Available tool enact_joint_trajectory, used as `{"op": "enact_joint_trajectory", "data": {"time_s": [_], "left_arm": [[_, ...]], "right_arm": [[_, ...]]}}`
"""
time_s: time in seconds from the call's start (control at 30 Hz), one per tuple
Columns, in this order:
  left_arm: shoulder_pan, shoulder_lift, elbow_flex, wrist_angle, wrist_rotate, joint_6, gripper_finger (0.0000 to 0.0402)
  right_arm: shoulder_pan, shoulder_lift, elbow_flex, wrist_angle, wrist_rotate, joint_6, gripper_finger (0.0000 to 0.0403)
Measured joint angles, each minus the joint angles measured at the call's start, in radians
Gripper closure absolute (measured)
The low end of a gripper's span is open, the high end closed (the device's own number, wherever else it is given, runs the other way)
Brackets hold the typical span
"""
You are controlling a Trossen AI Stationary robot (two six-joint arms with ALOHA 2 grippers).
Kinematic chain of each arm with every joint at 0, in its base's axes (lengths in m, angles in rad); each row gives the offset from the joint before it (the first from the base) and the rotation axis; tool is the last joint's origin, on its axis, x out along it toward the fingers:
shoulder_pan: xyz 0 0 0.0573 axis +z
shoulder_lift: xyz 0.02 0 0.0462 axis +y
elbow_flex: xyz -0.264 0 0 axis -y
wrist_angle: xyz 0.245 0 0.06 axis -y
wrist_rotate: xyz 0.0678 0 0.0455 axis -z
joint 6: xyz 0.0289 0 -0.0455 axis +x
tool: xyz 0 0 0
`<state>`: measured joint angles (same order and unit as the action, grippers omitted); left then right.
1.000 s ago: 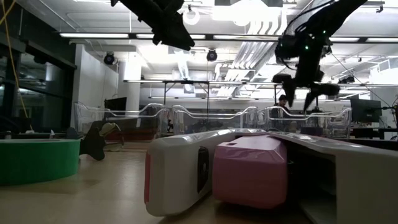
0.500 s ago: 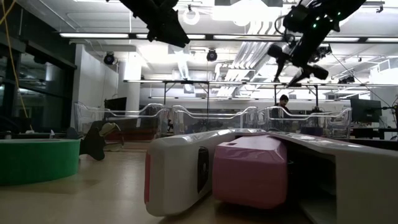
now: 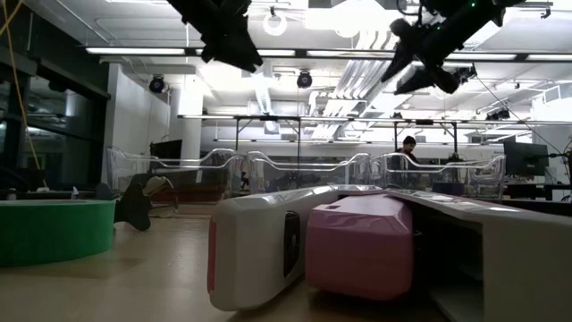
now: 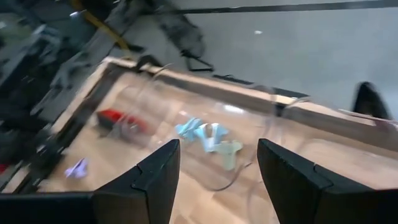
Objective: Pick and place Stapler, Stapler remover, tape
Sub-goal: Put the red tape into the right transparent bin
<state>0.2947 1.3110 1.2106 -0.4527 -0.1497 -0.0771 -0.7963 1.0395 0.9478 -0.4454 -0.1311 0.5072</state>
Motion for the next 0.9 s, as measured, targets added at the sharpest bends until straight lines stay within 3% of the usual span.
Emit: {"op": "enact_joint_trajectory", "data": {"time_s": [0.13, 0.3, 0.5, 0.9], "left_arm": [[0.0, -0.002, 0.0, -0.05, -0.051, -0.115, 0.0234], [0.0, -0.002, 0.0, -0.144, -0.038, -0.276, 0.0234], [0.0, -0.002, 0.0, -0.33, 0.033, -0.408, 0.0234], [0.0, -0.002, -0.003, -0.744, 0.211, -0.492, 0.0234]], "right_arm": [[0.025, -0.025, 0.0, -0.001, -0.059, -0.018, 0.0199], [0.068, -0.04, 0.0, -0.012, -0.122, -0.059, 0.0202], [0.128, -0.04, 0.0, -0.029, -0.186, -0.13, 0.0203], [0.211, -0.04, 0.0, -0.029, -0.197, -0.195, 0.0202]]}}
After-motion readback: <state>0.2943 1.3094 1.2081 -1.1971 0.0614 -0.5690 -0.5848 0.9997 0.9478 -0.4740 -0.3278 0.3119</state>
